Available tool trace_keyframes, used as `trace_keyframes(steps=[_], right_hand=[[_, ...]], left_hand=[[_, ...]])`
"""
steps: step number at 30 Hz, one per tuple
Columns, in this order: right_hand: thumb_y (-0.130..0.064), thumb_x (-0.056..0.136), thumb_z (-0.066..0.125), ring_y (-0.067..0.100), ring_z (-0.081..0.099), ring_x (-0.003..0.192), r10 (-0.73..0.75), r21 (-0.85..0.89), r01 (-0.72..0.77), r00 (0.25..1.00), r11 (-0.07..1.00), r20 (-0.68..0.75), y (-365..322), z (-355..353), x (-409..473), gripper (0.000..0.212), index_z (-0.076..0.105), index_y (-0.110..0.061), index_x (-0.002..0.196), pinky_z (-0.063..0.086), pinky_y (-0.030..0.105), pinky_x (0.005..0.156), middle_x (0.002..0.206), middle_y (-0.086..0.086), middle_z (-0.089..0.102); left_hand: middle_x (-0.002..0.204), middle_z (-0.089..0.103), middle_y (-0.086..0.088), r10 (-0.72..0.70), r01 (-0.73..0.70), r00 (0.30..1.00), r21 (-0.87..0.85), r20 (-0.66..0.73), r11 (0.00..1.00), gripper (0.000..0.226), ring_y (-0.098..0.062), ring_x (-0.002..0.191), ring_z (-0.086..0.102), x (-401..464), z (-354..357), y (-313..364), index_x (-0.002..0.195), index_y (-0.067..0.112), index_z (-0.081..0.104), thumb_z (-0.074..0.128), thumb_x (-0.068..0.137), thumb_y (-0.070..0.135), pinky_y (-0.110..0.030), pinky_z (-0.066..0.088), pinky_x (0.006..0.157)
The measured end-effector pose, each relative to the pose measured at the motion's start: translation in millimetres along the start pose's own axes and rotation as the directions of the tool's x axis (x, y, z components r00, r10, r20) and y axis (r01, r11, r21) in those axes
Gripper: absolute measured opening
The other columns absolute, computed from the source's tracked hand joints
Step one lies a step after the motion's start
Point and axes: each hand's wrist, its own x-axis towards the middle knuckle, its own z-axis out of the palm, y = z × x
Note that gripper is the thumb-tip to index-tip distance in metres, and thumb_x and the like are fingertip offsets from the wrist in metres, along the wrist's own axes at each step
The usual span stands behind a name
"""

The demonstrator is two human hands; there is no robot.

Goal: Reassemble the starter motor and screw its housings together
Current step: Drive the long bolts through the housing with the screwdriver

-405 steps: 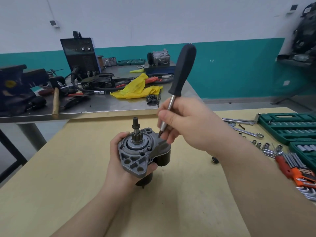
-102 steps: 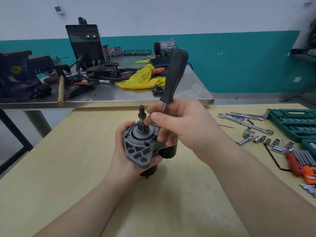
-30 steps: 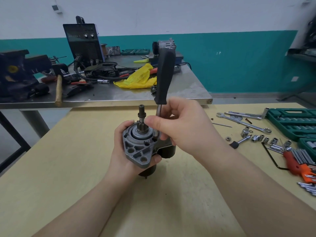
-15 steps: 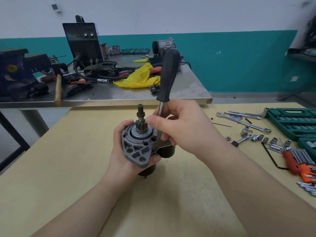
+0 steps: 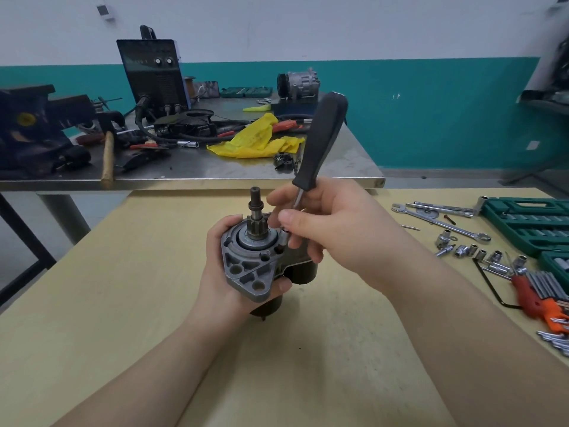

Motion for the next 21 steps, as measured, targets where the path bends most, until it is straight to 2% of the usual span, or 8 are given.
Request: trace_keyframes(steps=[4, 6, 9, 12, 14, 16, 18, 21], right_hand=[[-0.016, 0.101, 0.071, 0.016, 0.071, 0.073, -0.017, -0.006, 0.017, 0.998, 1.0, 0.058, 0.0, -3.8, -1.5, 0.014, 0.079, -0.027, 0.098, 0.058, 0.026, 0.063, 0.087, -0.004, 0.08], [-0.026, 0.095, 0.081, 0.009, 0.067, 0.06, -0.004, -0.02, 0.004, 0.999, 1.0, -0.041, 1.4, 1.3, -0.5, 0.006, 0.079, -0.024, 0.089, 0.055, 0.021, 0.055, 0.072, -0.005, 0.075], [-0.045, 0.088, 0.085, 0.003, 0.063, 0.051, -0.005, -0.09, -0.009, 0.989, 0.996, -0.148, 5.6, 5.8, 1.1, 0.023, 0.077, -0.024, 0.085, 0.05, 0.016, 0.049, 0.062, -0.01, 0.07], [-0.036, 0.097, 0.076, 0.01, 0.066, 0.057, 0.053, -0.002, -0.053, 0.997, 0.999, -0.049, 2.8, 0.2, 1.3, 0.007, 0.079, -0.029, 0.096, 0.056, 0.023, 0.056, 0.071, -0.001, 0.075], [-0.02, 0.102, 0.07, 0.023, 0.071, 0.07, 0.045, 0.022, -0.046, 0.999, 0.999, 0.02, 2.1, -4.0, 0.6, 0.013, 0.079, -0.029, 0.101, 0.061, 0.032, 0.063, 0.087, 0.004, 0.079], [-0.014, 0.102, 0.07, 0.028, 0.072, 0.07, 0.032, 0.019, -0.033, 0.999, 0.999, 0.015, 1.6, -3.0, 0.6, 0.015, 0.079, -0.025, 0.098, 0.06, 0.032, 0.062, 0.085, 0.004, 0.079], [-0.023, 0.097, 0.078, 0.016, 0.068, 0.057, 0.024, -0.022, -0.025, 0.998, 0.999, -0.059, 1.7, 2.0, 0.3, 0.007, 0.078, -0.023, 0.09, 0.056, 0.025, 0.053, 0.068, 0.0, 0.074], [-0.04, 0.09, 0.085, 0.002, 0.061, 0.046, 0.008, -0.097, -0.022, 0.99, 0.995, -0.143, 4.8, 7.1, 0.8, 0.022, 0.074, -0.023, 0.082, 0.047, 0.015, 0.044, 0.061, -0.01, 0.069]], left_hand=[[0.142, 0.061, 0.015, 0.002, -0.001, 1.0, -0.014, 0.013, 1.0, 0.103, -0.019, 0.133, 0.064, -0.2, 0.6, 0.6, 0.143, 0.032, 0.037, 0.096, 0.059, 0.021, -0.028, 0.055, 0.105], [0.139, 0.062, 0.019, -0.007, 0.008, 1.0, -0.027, 0.015, 1.0, 0.102, -0.016, 0.131, 0.064, -0.1, 1.4, 1.4, 0.142, 0.031, 0.037, 0.096, 0.059, 0.021, -0.024, 0.055, 0.102], [0.136, 0.062, 0.027, -0.005, 0.005, 1.0, -0.017, 0.012, 1.0, 0.102, -0.008, 0.129, 0.064, 0.5, 1.9, 2.9, 0.14, 0.029, 0.038, 0.095, 0.056, 0.023, -0.021, 0.055, 0.101], [0.138, 0.061, 0.027, -0.001, 0.001, 1.0, -0.001, 0.019, 1.0, 0.102, -0.008, 0.131, 0.063, 0.4, 1.0, 3.2, 0.141, 0.031, 0.037, 0.095, 0.057, 0.023, -0.018, 0.053, 0.102], [0.137, 0.061, 0.027, -0.004, 0.004, 1.0, 0.001, 0.012, 1.0, 0.102, -0.01, 0.13, 0.064, -0.3, 0.6, 3.2, 0.14, 0.031, 0.037, 0.094, 0.056, 0.024, -0.019, 0.052, 0.103], [0.137, 0.062, 0.026, -0.007, 0.007, 1.0, -0.002, 0.013, 1.0, 0.102, -0.01, 0.129, 0.065, -0.4, 0.5, 2.8, 0.14, 0.029, 0.038, 0.094, 0.055, 0.023, -0.02, 0.053, 0.103], [0.136, 0.062, 0.026, -0.006, 0.006, 1.0, 0.011, 0.016, 1.0, 0.105, -0.009, 0.128, 0.065, 0.0, 1.2, 2.1, 0.14, 0.029, 0.038, 0.097, 0.054, 0.019, -0.021, 0.054, 0.102], [0.132, 0.063, 0.03, -0.002, 0.001, 1.0, 0.03, 0.021, 1.0, 0.108, -0.007, 0.126, 0.066, 0.2, 3.0, -0.2, 0.139, 0.029, 0.038, 0.097, 0.052, 0.002, -0.02, 0.056, 0.099]])
